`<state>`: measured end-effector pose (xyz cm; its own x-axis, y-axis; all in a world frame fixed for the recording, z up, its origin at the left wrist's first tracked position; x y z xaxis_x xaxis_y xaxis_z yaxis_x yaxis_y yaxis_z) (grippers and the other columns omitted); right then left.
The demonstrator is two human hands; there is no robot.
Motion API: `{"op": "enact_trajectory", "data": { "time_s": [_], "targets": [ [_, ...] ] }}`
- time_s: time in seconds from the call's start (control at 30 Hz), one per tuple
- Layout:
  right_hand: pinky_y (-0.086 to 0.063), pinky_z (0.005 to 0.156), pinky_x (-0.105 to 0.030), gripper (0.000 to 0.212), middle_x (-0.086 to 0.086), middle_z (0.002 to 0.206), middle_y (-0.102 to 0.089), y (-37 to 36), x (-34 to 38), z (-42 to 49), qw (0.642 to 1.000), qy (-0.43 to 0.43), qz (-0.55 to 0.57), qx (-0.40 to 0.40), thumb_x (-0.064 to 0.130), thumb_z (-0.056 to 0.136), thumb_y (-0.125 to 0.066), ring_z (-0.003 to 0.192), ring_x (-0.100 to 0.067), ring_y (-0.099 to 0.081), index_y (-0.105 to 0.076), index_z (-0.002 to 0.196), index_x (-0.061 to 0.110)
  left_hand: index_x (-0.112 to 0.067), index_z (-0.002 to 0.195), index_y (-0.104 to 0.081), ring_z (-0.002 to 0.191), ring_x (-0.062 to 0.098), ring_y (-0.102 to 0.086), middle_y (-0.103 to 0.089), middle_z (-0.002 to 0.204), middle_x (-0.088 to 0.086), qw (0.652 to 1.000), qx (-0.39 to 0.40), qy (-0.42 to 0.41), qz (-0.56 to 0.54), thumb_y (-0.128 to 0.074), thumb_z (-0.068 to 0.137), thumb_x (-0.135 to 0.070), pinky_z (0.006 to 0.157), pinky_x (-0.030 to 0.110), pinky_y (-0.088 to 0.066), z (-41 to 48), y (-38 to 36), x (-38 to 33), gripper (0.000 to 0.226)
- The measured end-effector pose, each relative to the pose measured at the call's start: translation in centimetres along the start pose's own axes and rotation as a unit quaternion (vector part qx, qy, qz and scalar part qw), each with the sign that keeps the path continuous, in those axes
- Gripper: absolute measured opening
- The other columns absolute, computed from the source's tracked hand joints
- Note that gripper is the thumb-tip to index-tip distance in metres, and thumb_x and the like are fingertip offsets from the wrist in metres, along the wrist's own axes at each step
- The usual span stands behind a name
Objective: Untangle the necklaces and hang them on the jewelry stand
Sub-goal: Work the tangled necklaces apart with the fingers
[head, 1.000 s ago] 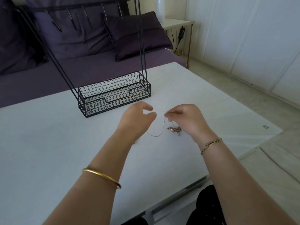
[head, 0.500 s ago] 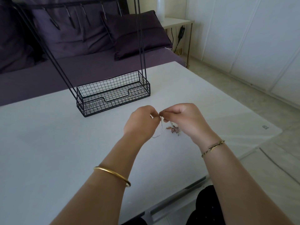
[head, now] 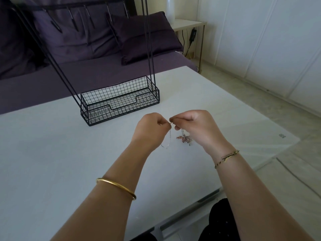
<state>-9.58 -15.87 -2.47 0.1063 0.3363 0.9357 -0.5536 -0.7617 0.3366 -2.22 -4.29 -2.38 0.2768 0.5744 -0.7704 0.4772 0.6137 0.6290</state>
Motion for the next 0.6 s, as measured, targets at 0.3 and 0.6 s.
{"op": "enact_trajectory", "data": {
  "time_s": [0.3,0.6],
  "targets": [
    [-0.037,0.054,-0.028,0.029,-0.025,0.077,-0.063,-1.2,-1.0,0.3,0.987,0.022,-0.154,0.036,0.019,0.088,-0.061,0.056,-0.017,-0.045,-0.063,0.078,-0.009,-0.014,0.089,-0.063,0.042,0.010,-0.040,-0.046,0.050,-0.005,0.999,-0.029,-0.019,-0.034,-0.053,0.090,-0.019,0.036,0.012,-0.032,-0.2,0.9,-0.8,0.011],
    [-0.032,0.045,-0.010,0.017,-0.003,0.065,-0.063,-1.2,-0.1,0.2,0.994,0.027,-0.096,0.035,0.012,0.087,-0.062,0.046,0.002,-0.047,-0.073,0.078,0.003,-0.019,0.084,-0.062,0.049,0.013,-0.043,-0.048,0.056,-0.005,0.999,-0.025,-0.023,0.002,-0.053,0.089,-0.022,0.052,0.023,-0.036,-0.3,0.9,-0.6,0.010]
  ]
}}
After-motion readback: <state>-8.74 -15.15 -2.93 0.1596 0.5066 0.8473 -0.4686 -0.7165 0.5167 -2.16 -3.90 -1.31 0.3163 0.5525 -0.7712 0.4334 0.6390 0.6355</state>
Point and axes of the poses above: each hand's wrist, its own z-axis towards the middle knuckle, its own y-axis out of the back of the hand, x = y × z, the point moved 8 cm from there along z, towards the middle knuckle
